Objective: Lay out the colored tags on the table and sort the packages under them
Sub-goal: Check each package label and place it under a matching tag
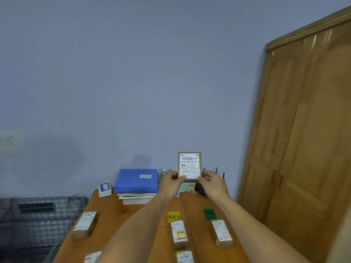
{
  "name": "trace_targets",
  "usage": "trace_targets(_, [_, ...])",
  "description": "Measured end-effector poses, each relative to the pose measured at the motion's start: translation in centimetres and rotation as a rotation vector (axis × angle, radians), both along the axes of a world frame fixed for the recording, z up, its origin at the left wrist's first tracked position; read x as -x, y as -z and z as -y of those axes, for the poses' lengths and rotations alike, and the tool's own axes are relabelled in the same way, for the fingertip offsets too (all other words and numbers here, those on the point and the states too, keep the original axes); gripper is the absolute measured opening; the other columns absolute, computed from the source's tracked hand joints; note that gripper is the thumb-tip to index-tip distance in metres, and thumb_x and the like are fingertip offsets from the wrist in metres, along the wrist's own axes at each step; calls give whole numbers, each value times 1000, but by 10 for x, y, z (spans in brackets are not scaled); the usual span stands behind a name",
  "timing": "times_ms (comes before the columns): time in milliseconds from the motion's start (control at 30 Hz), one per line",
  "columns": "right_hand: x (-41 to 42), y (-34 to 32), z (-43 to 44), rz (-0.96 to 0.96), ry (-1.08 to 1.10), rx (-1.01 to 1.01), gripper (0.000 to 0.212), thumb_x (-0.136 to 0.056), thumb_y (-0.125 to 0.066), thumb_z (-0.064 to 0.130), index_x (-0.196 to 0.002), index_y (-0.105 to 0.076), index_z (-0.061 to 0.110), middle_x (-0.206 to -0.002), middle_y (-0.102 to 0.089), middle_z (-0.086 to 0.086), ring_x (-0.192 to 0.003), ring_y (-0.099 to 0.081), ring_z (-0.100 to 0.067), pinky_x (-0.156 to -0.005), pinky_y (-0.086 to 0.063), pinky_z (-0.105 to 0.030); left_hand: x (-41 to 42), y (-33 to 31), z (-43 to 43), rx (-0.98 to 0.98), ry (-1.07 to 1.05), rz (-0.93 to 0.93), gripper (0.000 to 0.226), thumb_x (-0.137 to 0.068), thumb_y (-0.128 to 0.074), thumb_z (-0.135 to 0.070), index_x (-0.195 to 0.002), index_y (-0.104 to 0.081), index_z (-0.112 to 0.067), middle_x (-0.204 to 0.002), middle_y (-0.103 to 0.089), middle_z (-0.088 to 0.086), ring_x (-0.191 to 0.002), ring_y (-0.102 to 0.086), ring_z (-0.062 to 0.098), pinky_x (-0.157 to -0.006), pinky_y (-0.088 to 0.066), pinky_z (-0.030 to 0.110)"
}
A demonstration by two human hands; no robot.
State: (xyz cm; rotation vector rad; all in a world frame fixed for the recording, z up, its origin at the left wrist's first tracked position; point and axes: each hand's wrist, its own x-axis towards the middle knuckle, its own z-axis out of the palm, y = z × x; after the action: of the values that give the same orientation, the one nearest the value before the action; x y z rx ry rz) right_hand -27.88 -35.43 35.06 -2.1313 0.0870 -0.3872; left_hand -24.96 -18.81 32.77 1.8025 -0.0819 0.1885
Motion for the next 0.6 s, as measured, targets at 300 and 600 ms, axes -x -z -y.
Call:
trace_targets(300, [-48, 23, 159, -25, 79, 1, 26, -97, -61, 31, -119, -66, 18, -117, -72, 0, -105, -66, -16, -91, -55, -32, -63, 31, 161, 32, 45, -1, 25, -91, -72, -31, -107, -64, -13, -107, -72, 1, -99, -67, 19, -76, -50, 27])
trace_targets(600, [-82, 36, 253, -109, 45, -19, 29, -94, -65, 32, -118, -65, 17, -117, -72, -1, -103, -66, -16, -83, -53, -27, -81, 39, 246, -33, 8, -93, 31, -91, -72, -34, -114, -61, -15, -119, -70, 2, -107, -65, 20, -73, -47, 23])
